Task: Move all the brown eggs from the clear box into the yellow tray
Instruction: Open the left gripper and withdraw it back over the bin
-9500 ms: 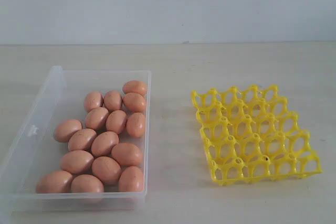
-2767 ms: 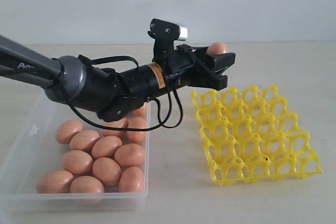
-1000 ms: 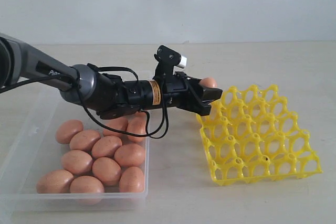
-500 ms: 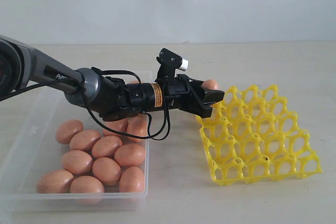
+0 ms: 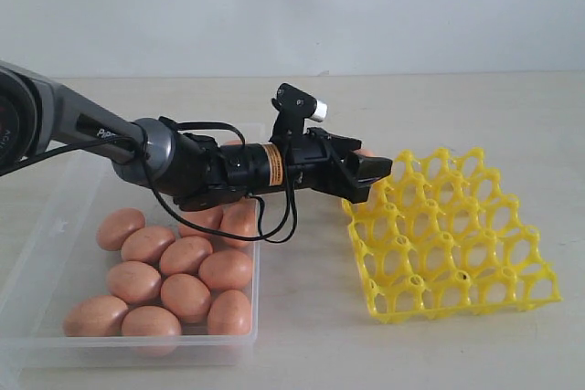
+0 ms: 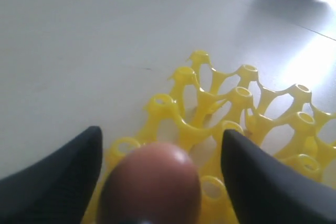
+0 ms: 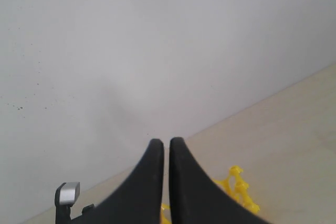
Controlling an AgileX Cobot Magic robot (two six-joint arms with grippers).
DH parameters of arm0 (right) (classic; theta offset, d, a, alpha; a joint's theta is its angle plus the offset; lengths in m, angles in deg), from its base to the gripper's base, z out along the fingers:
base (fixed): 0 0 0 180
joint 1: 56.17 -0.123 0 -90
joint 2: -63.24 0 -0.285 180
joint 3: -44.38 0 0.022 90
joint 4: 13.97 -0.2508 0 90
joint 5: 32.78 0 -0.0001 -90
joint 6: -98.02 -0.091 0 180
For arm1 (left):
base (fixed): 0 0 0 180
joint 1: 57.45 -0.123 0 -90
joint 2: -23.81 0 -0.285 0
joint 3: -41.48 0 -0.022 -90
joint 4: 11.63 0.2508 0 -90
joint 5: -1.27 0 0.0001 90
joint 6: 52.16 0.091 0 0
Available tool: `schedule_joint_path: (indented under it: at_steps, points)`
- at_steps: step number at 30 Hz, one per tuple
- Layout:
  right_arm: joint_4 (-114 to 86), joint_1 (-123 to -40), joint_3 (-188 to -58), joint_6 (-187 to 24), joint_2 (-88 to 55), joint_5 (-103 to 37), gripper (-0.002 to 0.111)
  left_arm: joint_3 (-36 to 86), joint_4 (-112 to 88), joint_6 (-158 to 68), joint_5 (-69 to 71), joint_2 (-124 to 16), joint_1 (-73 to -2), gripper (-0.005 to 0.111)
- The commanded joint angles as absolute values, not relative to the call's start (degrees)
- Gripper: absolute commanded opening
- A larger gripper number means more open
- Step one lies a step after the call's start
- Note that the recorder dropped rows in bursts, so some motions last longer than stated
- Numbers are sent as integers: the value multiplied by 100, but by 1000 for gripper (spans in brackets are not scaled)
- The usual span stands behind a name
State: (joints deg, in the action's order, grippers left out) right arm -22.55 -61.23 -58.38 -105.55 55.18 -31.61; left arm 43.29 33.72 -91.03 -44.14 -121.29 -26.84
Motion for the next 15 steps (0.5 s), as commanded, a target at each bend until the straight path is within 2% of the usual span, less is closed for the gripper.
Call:
schedule_joint_path:
  at_steps: [1,10,14,15]
  points:
    - [-2239,-6138,-5840,-10542,5546,-3126,0,4362,3223,-9200,-4383,-12130,-2698,67]
    - [-2239,-6138,-5840,-10542,5546,-3126,0,4362,2818,-9171,-4971,-11722,-2720,61]
    - [-2239,-6138,-5840,-10542,5546,-3126,0,4362,3194,-9160,-4679,-11023,-2814,61]
    - [-2239,-6138,-5840,-10542,5546,-3126,0,4362,3736,-9296,-4182,-10660,-2892,61]
